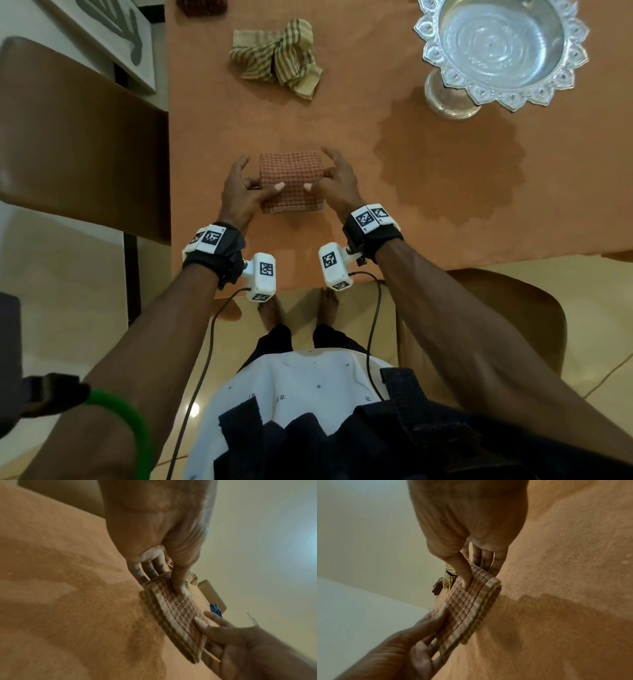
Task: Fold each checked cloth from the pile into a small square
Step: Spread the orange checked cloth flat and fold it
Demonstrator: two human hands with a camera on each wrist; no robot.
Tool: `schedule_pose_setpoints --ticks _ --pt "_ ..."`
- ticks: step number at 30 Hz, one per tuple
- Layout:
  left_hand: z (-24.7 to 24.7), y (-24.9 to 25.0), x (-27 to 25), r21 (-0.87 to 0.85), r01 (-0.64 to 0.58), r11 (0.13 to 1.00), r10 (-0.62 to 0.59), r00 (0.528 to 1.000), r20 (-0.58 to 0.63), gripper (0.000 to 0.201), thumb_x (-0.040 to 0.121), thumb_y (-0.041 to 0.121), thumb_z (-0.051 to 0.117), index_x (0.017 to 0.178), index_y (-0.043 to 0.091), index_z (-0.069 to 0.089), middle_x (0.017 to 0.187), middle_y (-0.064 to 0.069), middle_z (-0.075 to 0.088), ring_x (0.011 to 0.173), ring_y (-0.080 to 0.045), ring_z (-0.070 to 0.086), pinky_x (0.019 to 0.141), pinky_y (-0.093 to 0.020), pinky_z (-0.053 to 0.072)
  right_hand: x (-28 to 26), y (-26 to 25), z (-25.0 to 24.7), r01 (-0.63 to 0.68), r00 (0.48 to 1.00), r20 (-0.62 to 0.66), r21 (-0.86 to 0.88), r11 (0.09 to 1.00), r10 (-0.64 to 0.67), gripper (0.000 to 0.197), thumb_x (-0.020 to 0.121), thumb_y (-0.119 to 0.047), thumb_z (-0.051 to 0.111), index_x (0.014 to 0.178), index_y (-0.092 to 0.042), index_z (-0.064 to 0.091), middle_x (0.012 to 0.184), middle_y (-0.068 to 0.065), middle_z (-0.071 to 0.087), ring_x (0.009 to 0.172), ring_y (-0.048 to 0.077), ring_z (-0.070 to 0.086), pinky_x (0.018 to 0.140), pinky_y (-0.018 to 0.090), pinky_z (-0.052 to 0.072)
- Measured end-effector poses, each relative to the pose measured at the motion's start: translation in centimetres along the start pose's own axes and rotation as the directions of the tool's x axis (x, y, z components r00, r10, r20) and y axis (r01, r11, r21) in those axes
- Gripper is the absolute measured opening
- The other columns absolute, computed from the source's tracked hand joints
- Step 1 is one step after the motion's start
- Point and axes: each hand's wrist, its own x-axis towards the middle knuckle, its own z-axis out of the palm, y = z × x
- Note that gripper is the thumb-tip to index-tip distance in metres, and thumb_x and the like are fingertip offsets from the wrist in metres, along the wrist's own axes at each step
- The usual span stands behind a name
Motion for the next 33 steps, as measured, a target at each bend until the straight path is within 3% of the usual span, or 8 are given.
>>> schedule_pose_setpoints --ticks 4,7,14,17,23,26,29,33 --pt "1.0 0.5 -0.4 0.22 -0.206 0.953 0.201 0.979 0.045 0.09 0.07 0.013 0.087 0.148 0.028 0.044 0.126 -0.008 0.065 0.109 -0.02 0.065 0.092 -0.04 0.058 0.0 -0.7 -1.2 0.128 0.992 0.023 -0.283 0.951 -0.126 0.073 0.064 -0.001 0.079 0.132 -0.019 0.059 0.127 0.005 0.062 0.115 0.024 0.059 0.096 0.041 0.054" --pt "1.6 0.9 -0.6 0.255 -0.251 0.934 0.249 0.968 0.04 0.086 0.072 0.012 0.085 0.147 0.027 0.046 0.128 -0.006 0.064 0.108 -0.017 0.065 0.093 -0.037 0.057 0.0 -0.9 -1.8 0.159 0.986 0.009 -0.362 0.918 -0.168 0.071 0.062 -0.003 0.081 0.129 -0.017 0.061 0.127 0.006 0.063 0.115 0.024 0.06 0.096 0.041 0.054" --pt "2.9 0.7 -0.6 0.087 -0.12 0.989 0.122 0.993 -0.008 0.078 0.079 0.035 0.081 0.146 0.018 0.046 0.115 -0.01 0.071 0.107 -0.019 0.068 0.09 -0.04 0.059 0.2 -0.3 -2.8 0.129 0.99 -0.015 -0.302 0.944 -0.14 0.068 0.065 -0.018 0.086 0.127 -0.015 0.06 0.122 0.005 0.063 0.11 0.022 0.061 0.092 0.035 0.056" --pt "3.2 0.2 -0.5 0.08 -0.073 0.994 0.077 0.996 -0.047 0.072 0.077 0.032 0.083 0.14 0.014 0.052 0.105 -0.007 0.073 0.102 -0.021 0.07 0.087 -0.039 0.059 0.1 0.3 -2.7 0.125 0.99 -0.032 -0.257 0.958 -0.138 0.062 0.071 -0.035 0.085 0.125 -0.014 0.062 0.122 0.005 0.065 0.109 0.019 0.061 0.093 0.034 0.055" --pt "3.0 -0.7 -0.6 0.011 0.006 1.0 -0.006 1.0 -0.022 0.059 0.079 0.019 0.083 0.129 0.012 0.054 0.103 -0.01 0.072 0.099 -0.028 0.071 0.071 -0.034 0.057 -0.1 1.1 -2.9 0.078 0.995 -0.045 -0.24 0.968 -0.092 0.047 0.079 -0.025 0.08 0.122 -0.013 0.066 0.122 0.007 0.065 0.109 0.02 0.061 0.094 0.034 0.054" --pt "2.7 -0.6 -0.8 -0.015 0.008 1.0 -0.007 1.0 0.014 0.062 0.08 0.011 0.082 0.133 0.013 0.05 0.106 -0.011 0.071 0.102 -0.028 0.07 0.075 -0.035 0.058 -0.2 1.2 -2.9 0.057 0.998 -0.012 -0.239 0.969 -0.062 0.058 0.07 -0.021 0.087 0.124 -0.014 0.064 0.121 0.006 0.065 0.109 0.02 0.061 0.092 0.034 0.055" --pt "2.1 -0.2 -1.0 0.08 -0.061 0.995 0.054 0.994 0.093 0.074 0.073 0.007 0.085 0.138 0.021 0.051 0.111 -0.009 0.068 0.103 -0.022 0.067 0.082 -0.037 0.06 -0.3 0.9 -3.0 0.116 0.993 0.061 -0.402 0.908 -0.099 0.073 0.062 -0.017 0.091 0.128 -0.012 0.06 0.126 0.008 0.061 0.112 0.021 0.059 0.089 0.029 0.054" --pt "1.7 0.2 -0.8 0.327 -0.166 0.93 0.122 0.981 0.149 0.092 0.06 0.016 0.093 0.142 0.027 0.051 0.115 -0.009 0.068 0.103 -0.023 0.068 0.087 -0.046 0.059 -0.1 0.6 -2.9 0.188 0.982 0.078 -0.555 0.81 -0.174 0.059 0.064 -0.014 0.088 0.118 -0.011 0.064 0.117 0.008 0.067 0.105 0.02 0.062 0.079 0.023 0.048"
